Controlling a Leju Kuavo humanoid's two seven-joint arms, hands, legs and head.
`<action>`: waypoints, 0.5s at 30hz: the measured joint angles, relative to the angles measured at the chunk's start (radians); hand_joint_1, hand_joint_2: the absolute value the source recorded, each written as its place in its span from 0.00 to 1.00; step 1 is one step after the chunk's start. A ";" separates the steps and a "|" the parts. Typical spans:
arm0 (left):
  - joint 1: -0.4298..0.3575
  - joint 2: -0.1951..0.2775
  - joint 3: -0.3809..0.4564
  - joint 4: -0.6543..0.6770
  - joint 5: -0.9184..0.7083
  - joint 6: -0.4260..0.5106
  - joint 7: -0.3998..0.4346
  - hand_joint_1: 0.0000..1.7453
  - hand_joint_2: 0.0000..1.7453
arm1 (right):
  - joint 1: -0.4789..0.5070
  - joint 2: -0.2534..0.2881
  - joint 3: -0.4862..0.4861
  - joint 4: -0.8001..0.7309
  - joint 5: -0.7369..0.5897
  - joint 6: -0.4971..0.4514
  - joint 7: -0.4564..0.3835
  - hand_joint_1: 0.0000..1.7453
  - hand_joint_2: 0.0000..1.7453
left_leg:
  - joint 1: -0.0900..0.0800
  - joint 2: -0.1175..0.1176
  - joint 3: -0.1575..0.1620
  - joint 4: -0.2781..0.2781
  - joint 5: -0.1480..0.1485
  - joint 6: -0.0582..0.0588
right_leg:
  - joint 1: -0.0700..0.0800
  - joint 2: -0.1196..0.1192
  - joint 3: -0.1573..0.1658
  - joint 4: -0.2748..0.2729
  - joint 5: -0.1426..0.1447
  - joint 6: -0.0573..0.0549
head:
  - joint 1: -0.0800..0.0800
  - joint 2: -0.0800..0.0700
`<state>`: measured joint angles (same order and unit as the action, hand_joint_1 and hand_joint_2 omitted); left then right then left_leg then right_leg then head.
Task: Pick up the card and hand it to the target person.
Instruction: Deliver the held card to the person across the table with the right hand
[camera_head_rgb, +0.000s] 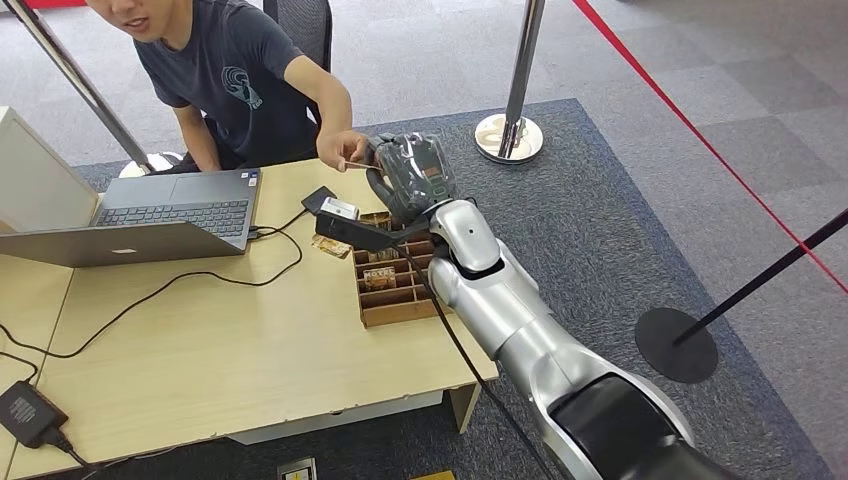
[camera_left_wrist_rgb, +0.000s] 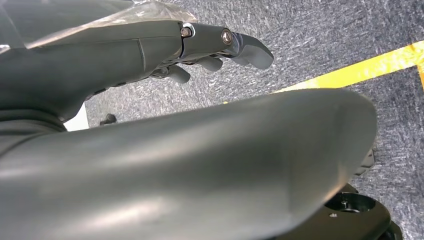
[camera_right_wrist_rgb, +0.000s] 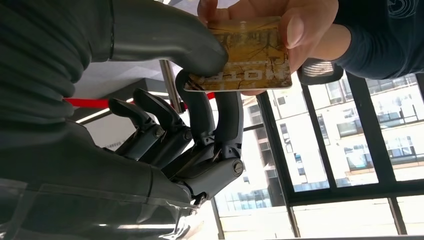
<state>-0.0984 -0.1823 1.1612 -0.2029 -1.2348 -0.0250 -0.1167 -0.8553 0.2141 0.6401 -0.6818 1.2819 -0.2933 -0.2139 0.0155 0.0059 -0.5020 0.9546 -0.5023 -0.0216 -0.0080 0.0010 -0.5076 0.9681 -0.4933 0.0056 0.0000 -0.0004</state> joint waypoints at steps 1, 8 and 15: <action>0.000 0.000 0.000 0.000 0.000 0.001 0.000 0.00 0.00 | -0.001 0.003 0.000 0.009 0.002 -0.002 0.002 1.00 1.00 | 0.000 0.000 0.000 0.000 0.000 0.000 | 0.000 0.000 0.000 0.000 0.000 0.000 | 0.000 0.000; 0.000 0.000 0.000 0.000 0.002 0.003 0.000 0.00 0.00 | -0.009 0.018 0.000 0.052 0.007 -0.011 0.006 1.00 1.00 | 0.000 0.000 0.000 0.000 0.000 0.000 | 0.000 0.000 0.000 0.000 0.000 0.000 | 0.000 0.000; 0.000 0.000 0.000 0.000 -0.002 0.003 0.001 0.00 0.00 | -0.012 0.021 -0.003 0.078 0.021 -0.050 0.021 0.00 1.00 | 0.000 0.000 0.000 0.000 0.000 0.000 | 0.000 0.000 0.000 0.000 0.000 0.000 | 0.000 0.000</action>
<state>-0.0981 -0.1823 1.1612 -0.2029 -1.2373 -0.0221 -0.1156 -0.8672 0.2351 0.6373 -0.6043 1.3033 -0.3431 -0.1928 0.0155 0.0059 -0.5019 0.9546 -0.5023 -0.0216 -0.0080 0.0010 -0.5077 0.9680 -0.4932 0.0056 0.0000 -0.0004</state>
